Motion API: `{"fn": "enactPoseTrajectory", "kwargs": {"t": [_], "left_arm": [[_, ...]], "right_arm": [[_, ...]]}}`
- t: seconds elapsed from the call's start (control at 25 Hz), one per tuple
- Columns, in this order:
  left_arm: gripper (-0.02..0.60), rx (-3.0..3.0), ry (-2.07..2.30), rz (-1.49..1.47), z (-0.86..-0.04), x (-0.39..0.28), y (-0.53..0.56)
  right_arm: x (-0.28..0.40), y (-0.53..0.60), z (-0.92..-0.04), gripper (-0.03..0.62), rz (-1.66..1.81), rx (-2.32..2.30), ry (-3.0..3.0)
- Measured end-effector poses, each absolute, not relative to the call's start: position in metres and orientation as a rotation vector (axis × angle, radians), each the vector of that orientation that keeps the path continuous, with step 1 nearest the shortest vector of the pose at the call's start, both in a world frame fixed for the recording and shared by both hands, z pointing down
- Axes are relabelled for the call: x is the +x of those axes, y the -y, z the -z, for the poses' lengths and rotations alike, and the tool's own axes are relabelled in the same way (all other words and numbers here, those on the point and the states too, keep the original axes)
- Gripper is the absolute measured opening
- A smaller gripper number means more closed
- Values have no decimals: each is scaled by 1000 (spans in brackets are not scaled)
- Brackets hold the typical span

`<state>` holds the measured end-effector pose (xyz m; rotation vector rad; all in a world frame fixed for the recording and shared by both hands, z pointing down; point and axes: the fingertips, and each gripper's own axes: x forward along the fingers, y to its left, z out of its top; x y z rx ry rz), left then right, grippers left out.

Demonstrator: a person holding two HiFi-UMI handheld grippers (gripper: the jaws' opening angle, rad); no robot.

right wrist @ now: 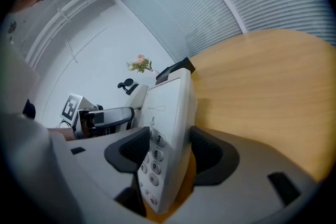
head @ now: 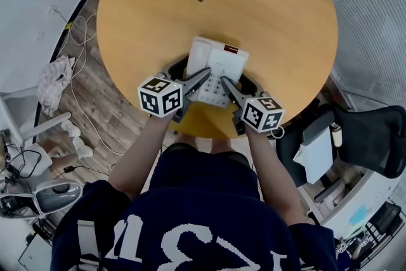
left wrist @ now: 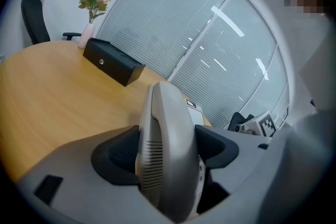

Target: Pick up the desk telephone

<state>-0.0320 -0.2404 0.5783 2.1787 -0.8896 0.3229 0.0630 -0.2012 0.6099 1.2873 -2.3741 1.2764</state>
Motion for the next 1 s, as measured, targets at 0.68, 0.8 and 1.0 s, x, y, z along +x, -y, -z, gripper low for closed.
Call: {"fn": "enactPoseTrajectory", "kwargs": {"t": [0.68,0.8,1.0], "left_arm": [[336,2496,1008,-67,-450,-21,275],[336,2567,1026,-32,-422,-18,277],[336,2663,1056,39,-375,-14,278]], "right_arm": [[79,249,-484,256,-790,1420,2617],[82,254,-457,253,-697,1431,2661],[87,259,-410,250,-563,1453,2732]]}}
